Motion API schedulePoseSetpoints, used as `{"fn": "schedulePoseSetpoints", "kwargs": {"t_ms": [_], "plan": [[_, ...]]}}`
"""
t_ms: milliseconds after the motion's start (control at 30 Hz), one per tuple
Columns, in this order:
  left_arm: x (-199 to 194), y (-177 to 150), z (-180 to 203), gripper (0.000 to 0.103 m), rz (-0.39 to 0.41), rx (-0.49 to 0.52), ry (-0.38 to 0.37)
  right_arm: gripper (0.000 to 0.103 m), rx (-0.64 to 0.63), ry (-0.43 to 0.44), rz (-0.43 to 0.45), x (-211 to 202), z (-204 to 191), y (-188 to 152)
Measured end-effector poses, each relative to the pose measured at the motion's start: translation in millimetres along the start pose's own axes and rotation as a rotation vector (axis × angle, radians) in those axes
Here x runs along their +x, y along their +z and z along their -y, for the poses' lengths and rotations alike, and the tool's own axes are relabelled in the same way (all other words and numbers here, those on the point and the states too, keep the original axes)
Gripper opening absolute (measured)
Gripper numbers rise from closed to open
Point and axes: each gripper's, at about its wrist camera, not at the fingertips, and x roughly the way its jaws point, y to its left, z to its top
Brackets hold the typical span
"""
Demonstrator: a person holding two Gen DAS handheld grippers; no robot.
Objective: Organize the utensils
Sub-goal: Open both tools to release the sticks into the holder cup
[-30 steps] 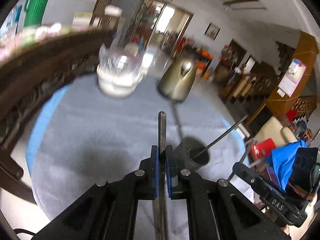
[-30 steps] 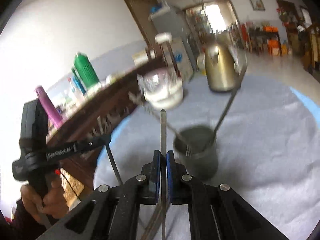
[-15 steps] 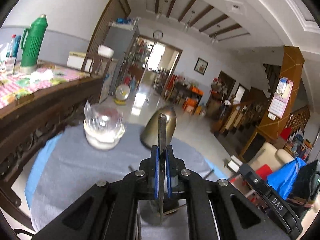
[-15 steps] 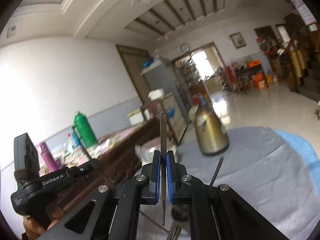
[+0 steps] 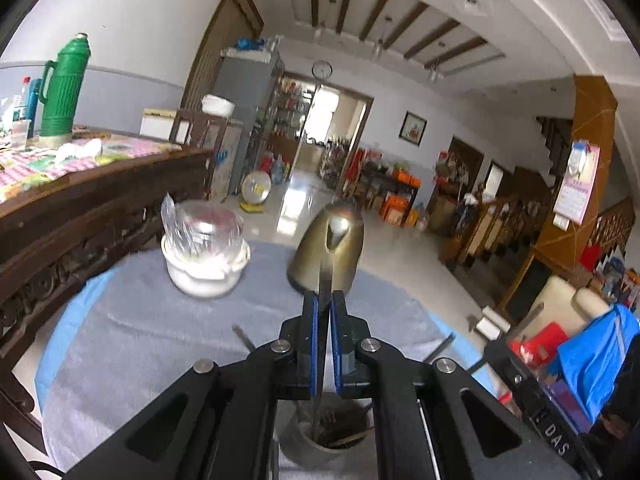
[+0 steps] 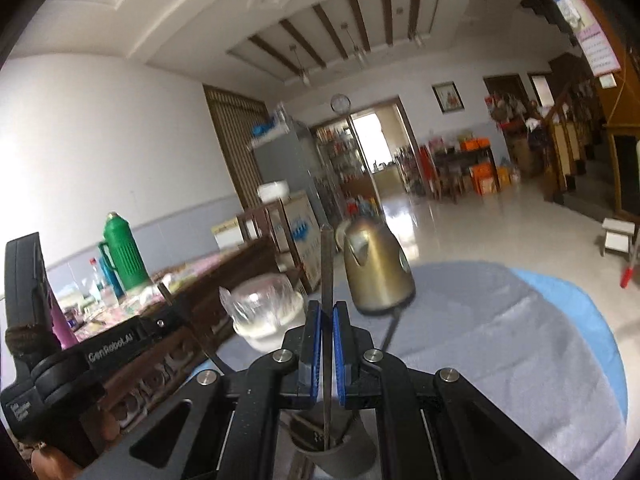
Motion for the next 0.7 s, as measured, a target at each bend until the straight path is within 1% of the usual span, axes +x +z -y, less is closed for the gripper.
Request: {"fn": "schedulePoseSetpoints", "kwargs": {"t_ms": [100, 200, 267, 333, 367, 400, 433, 467, 500, 533, 567, 600, 633, 700], "plan": [[3.0, -4.7, -0.2, 0.006, -0.034, 0.008, -0.015, 0.007, 0.006, 0.007, -0.058, 10.3, 2.7, -5.4], [4.0, -6.4, -0.3, 0.006, -0.062, 0.02, -0.019, 0.008, 0.01, 0.033, -0.127, 15.1, 5.4, -14.3], [3.3, -8.4, 0.9, 0.006, -0.078, 0.032, -0.016, 0.009, 0.034, 0.049, -0.146, 14.6, 8.8, -20.4], [0.8, -10.7, 4.7, 0.009, -0.091, 0.052, -0.008, 0.009, 0.055, 0.072, -0.173, 12.2, 12.8, -25.0], [-0.8, -12.2, 5.7, 0.014, -0.099, 0.064, -0.005, 0.01, 0.068, 0.075, -0.183, 10.7, 16.5, -27.0], [-3.1, -13.2, 6.9, 0.025, -0.103, 0.075, 0.002, 0.011, 0.079, 0.083, -0.185, 7.5, 21.1, -28.0], [-5.3, -14.2, 7.4, 0.032, -0.103, 0.082, 0.009, 0.013, 0.09, 0.089, -0.182, 6.0, 24.8, -29.4], [-10.4, -15.4, 7.8, 0.046, -0.095, 0.09, 0.019, 0.017, 0.107, 0.098, -0.177, 1.5, 31.3, -29.8], [-15.2, -16.9, 7.8, 0.053, -0.088, 0.095, 0.027, 0.024, 0.127, 0.107, -0.172, 0.2, 36.1, -30.2], [-17.3, -17.8, 7.0, 0.054, -0.085, 0.099, 0.032, 0.029, 0.165, 0.125, -0.164, -5.4, 46.5, -31.6], [-21.6, -20.5, 6.9, 0.055, -0.086, 0.11, 0.044, 0.039, 0.185, 0.133, -0.157, -8.7, 51.9, -31.8], [-23.8, -23.4, 6.5, 0.058, -0.093, 0.119, 0.058, 0.055, 0.212, 0.137, -0.138, -15.1, 61.8, -33.1], [-25.4, -26.6, 5.7, 0.06, -0.103, 0.125, 0.071, 0.06, 0.227, 0.134, -0.117, -19.8, 69.0, -33.2], [-27.5, -33.9, 2.4, 0.062, -0.127, 0.13, 0.092, 0.06, 0.248, 0.139, -0.089, -32.0, 86.0, -36.0]]}}
